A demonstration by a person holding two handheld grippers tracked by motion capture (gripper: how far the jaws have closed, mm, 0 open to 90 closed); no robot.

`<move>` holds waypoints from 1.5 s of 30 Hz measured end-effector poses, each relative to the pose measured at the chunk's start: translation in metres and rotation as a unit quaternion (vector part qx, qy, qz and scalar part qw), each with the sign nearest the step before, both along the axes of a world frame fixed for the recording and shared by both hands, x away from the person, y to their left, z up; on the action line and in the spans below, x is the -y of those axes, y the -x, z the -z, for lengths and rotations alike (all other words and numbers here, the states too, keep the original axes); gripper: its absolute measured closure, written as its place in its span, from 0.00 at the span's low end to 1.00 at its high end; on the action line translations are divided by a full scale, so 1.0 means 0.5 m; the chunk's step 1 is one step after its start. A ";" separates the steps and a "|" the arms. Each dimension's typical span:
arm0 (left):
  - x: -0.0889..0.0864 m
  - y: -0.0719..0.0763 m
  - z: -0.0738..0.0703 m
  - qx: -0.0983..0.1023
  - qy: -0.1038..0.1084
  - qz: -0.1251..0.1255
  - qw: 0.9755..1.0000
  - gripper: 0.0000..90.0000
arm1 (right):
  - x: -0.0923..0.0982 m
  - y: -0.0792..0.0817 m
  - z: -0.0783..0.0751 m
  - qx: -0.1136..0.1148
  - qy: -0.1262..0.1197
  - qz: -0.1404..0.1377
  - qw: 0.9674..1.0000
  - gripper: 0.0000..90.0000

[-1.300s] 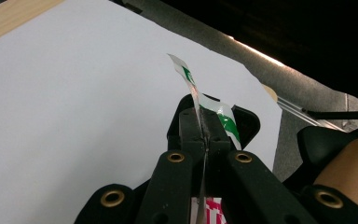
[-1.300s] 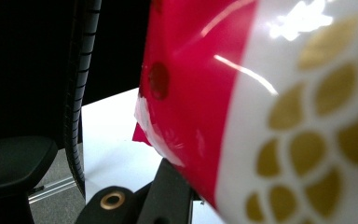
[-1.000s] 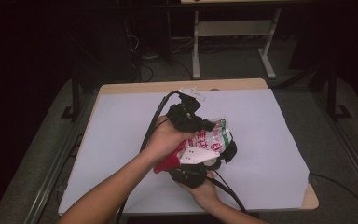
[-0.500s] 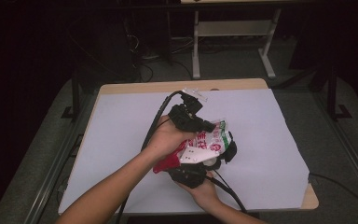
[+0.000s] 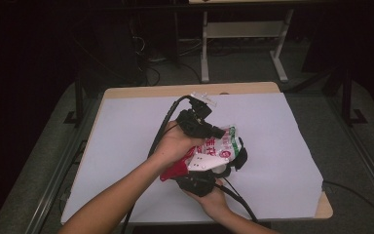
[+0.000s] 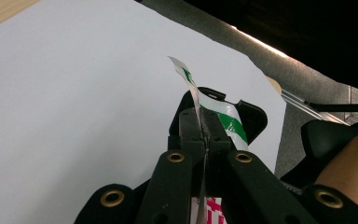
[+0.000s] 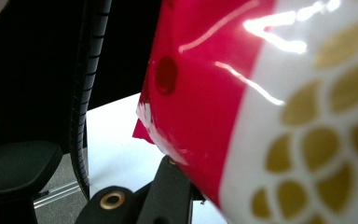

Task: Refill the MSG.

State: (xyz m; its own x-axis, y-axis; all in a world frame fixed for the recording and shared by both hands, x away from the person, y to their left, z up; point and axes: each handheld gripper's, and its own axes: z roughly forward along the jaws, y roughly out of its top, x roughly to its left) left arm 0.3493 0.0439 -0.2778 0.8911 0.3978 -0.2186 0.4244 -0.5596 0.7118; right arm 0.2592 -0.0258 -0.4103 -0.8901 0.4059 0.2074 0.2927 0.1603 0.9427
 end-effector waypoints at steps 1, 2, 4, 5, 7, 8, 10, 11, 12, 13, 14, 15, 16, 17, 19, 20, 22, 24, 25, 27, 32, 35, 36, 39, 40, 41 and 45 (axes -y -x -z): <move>0.000 0.000 0.000 0.000 0.000 0.000 1.000 1.00 | 0.000 0.000 0.000 0.000 0.000 0.000 1.000 1.00; 0.000 0.001 0.000 -0.002 0.000 -0.002 1.000 1.00 | 0.000 0.000 0.000 0.000 0.000 0.000 1.000 1.00; 0.000 0.000 0.000 0.000 0.000 0.000 1.000 1.00 | 0.000 0.000 0.000 0.000 0.000 0.000 1.000 1.00; 0.001 0.000 0.000 0.000 0.001 0.000 1.000 1.00 | 0.000 0.000 0.000 0.000 0.000 0.000 1.000 1.00; 0.001 0.000 0.001 0.000 0.000 0.000 1.000 1.00 | 0.000 0.000 0.000 0.000 0.000 0.000 1.000 1.00; 0.001 0.000 0.001 0.000 0.000 0.000 1.000 1.00 | 0.000 0.000 0.000 0.000 0.000 0.000 1.000 1.00; 0.001 0.000 0.001 0.000 0.002 -0.001 1.000 1.00 | 0.000 0.000 0.000 0.000 0.000 0.000 1.000 1.00; 0.001 0.000 0.001 -0.001 0.001 -0.001 1.000 1.00 | 0.000 0.000 0.000 0.000 0.001 -0.001 1.000 1.00; 0.001 0.000 0.001 -0.001 0.001 -0.001 1.000 1.00 | 0.000 0.000 0.000 0.000 0.001 -0.001 1.000 1.00; 0.002 0.000 0.001 -0.001 0.003 -0.002 1.000 1.00 | 0.000 0.000 0.000 0.000 0.001 -0.001 1.000 1.00; 0.001 0.000 0.001 0.001 0.000 0.000 1.000 1.00 | 0.000 0.000 0.000 0.000 0.001 -0.001 1.000 1.00; 0.001 0.001 0.001 0.000 0.001 0.000 1.000 1.00 | 0.000 0.000 0.000 0.001 0.000 0.000 1.000 1.00; 0.001 0.001 0.001 0.000 0.002 0.000 1.000 1.00 | 0.000 0.000 0.000 0.001 0.001 0.000 1.000 1.00; 0.001 0.001 0.001 0.000 0.001 0.000 1.000 1.00 | 0.000 0.001 0.000 0.001 0.001 0.000 1.000 1.00; 0.001 0.002 0.000 -0.001 0.002 -0.001 1.000 1.00 | 0.000 0.001 0.000 0.001 0.001 -0.001 1.000 1.00; 0.001 0.001 0.000 -0.001 0.002 -0.001 1.000 1.00 | 0.000 0.001 0.000 0.002 0.000 -0.001 1.000 1.00; 0.001 0.003 0.000 -0.004 0.004 -0.004 1.000 1.00 | 0.000 0.000 0.000 0.002 0.001 -0.001 1.000 1.00; 0.000 0.003 0.000 -0.004 0.004 -0.004 1.000 1.00 | 0.000 0.001 0.000 0.002 0.002 -0.001 1.000 1.00; 0.000 0.003 0.000 -0.004 0.004 -0.004 1.000 1.00 | 0.000 0.001 0.000 0.002 0.002 -0.001 1.000 1.00; -0.001 0.002 0.001 -0.002 0.004 -0.001 1.000 1.00 | 0.000 0.001 0.000 0.002 0.003 -0.001 1.000 1.00; -0.002 0.001 0.001 -0.001 0.006 0.000 1.000 1.00 | -0.001 0.001 0.000 0.002 0.003 -0.001 1.000 1.00; -0.004 0.002 0.002 -0.002 0.010 -0.001 1.000 1.00 | -0.001 0.001 0.000 0.003 0.005 -0.002 1.000 1.00; -0.006 0.003 0.003 -0.002 0.011 -0.001 1.000 1.00 | 0.000 0.001 0.000 0.003 0.007 -0.002 1.000 1.00; -0.011 0.004 0.003 -0.005 0.022 -0.002 1.000 1.00 | -0.001 0.002 0.000 0.004 0.013 -0.003 1.000 1.00; -0.013 0.004 0.002 -0.007 0.025 0.000 1.000 1.00 | -0.001 0.002 0.000 0.006 0.014 -0.003 1.000 1.00; -0.014 0.005 0.000 -0.009 0.029 0.001 1.000 1.00 | -0.001 0.002 0.000 0.008 0.015 -0.002 1.000 1.00; -0.023 0.005 -0.005 -0.016 0.048 0.003 0.999 1.00 | 0.000 0.001 0.000 0.003 0.019 0.002 1.000 1.00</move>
State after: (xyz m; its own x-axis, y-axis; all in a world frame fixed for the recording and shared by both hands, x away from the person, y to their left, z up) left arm 0.3466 0.0552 -0.2753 0.8851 0.3693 -0.2834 0.4450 -0.4923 0.7481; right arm 0.2584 -0.0261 -0.4103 -0.8899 0.4161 0.1871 0.2880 0.1942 0.9377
